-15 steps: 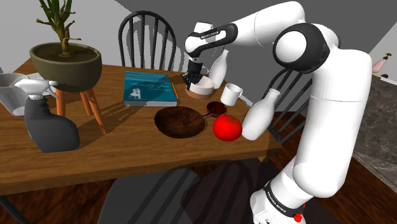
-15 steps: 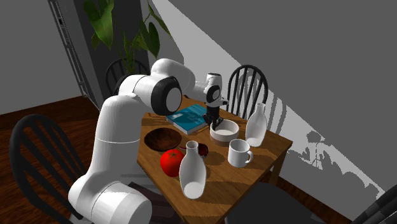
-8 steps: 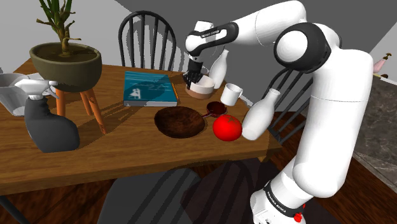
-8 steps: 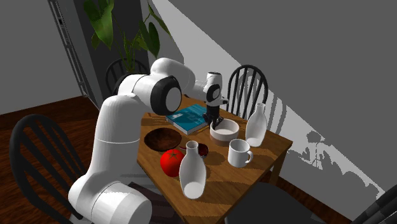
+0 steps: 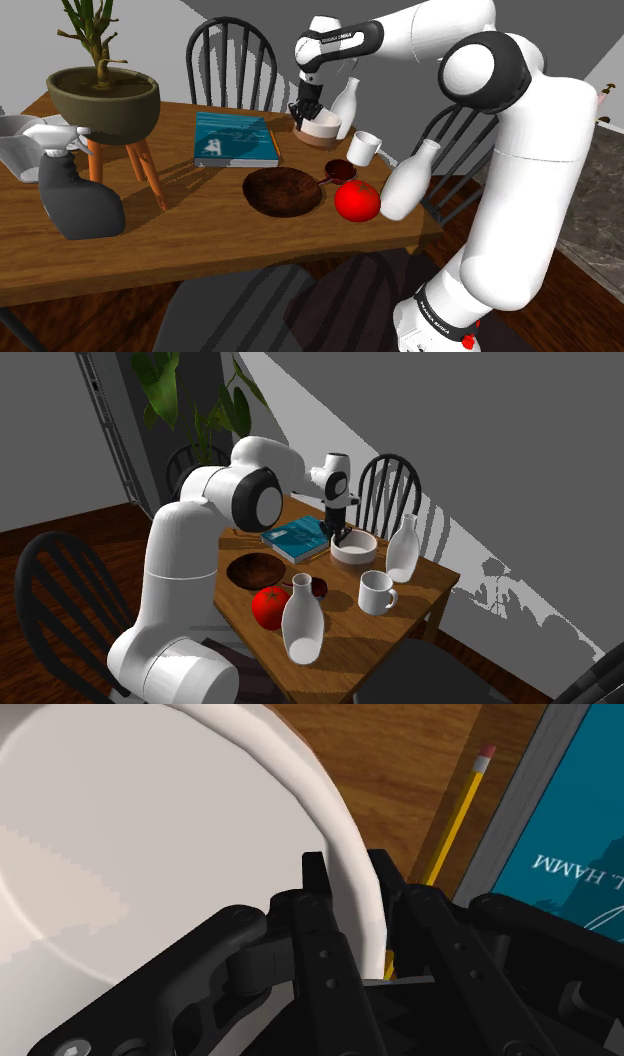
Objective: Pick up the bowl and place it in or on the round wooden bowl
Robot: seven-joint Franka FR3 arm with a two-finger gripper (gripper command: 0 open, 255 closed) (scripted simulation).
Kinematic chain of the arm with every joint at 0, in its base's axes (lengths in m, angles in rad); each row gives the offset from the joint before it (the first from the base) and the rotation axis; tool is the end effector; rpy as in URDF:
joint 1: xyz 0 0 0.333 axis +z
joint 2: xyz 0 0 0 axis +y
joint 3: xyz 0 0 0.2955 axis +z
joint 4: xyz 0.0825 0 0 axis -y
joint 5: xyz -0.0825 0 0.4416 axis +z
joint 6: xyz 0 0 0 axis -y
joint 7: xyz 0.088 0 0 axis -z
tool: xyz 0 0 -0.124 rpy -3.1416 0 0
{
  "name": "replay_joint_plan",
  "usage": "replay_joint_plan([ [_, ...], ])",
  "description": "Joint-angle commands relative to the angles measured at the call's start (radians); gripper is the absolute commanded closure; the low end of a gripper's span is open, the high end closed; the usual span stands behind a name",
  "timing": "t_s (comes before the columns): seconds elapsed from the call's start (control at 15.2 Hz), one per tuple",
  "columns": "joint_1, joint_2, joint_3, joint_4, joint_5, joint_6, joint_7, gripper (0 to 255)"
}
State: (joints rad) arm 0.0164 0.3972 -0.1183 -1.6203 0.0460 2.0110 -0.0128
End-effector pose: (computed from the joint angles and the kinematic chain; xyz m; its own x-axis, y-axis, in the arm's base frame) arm 0.7088 -0.0624 0.3343 0.9950 -0.0996 -0.0036 -0.0996 -0.9950 0.0041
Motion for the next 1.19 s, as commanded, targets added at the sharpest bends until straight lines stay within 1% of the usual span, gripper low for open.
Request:
replay_joint_plan([
  [0.0,0.001,-0.006,0.000,0.019,-0.001,-0.024,0.002,255],
  [0.79,0.000,-0.036,-0.003,0.137,-0.006,-0.172,0.005,255],
  [1.12,0.066,-0.175,0.024,-0.055,-0.028,-0.118,0.098,255],
])
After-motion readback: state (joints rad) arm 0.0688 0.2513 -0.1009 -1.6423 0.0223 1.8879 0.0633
